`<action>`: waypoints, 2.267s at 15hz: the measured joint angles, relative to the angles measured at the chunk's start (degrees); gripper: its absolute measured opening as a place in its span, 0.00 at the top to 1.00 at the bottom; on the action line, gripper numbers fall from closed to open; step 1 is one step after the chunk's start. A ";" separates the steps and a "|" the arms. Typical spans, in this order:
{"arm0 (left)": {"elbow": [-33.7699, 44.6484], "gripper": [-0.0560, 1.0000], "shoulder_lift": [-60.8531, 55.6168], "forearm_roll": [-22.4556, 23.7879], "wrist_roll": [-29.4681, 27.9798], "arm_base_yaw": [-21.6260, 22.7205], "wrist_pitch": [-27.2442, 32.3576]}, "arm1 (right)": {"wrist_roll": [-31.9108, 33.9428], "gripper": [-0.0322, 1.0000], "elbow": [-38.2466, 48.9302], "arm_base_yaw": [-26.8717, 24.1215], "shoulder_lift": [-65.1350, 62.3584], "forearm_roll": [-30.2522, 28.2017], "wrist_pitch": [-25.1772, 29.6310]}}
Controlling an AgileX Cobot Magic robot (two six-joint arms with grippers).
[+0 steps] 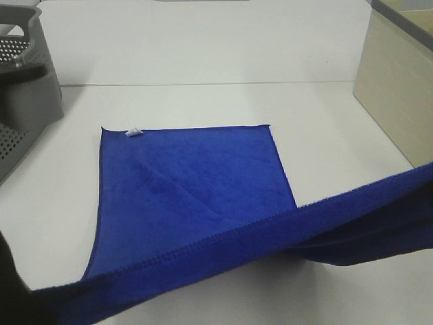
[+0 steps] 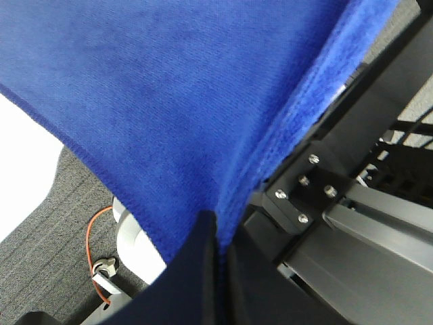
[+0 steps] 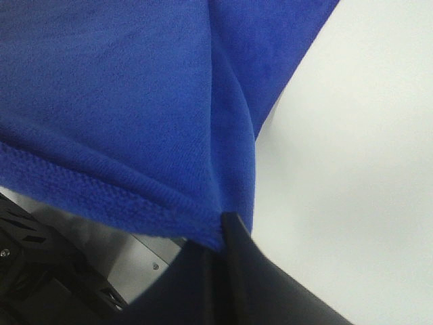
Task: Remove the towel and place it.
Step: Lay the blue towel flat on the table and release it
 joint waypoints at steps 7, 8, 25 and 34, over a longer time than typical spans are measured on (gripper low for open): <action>10.89 0.95 -0.06 -2.52 -1.55 -1.89 -0.69 | -1.15 0.95 14.78 -0.06 -1.03 9.74 0.06; 10.89 0.95 -0.06 -2.52 -1.55 -1.89 -0.69 | -1.15 0.95 14.78 -0.06 -1.03 9.74 0.06; 16.73 0.95 13.24 -4.24 6.65 8.37 -4.35 | -2.52 0.95 23.84 -0.06 21.03 15.76 -0.69; 11.17 0.95 32.66 -3.95 16.50 12.61 -5.04 | -2.64 0.95 20.86 -0.06 34.32 14.27 -5.90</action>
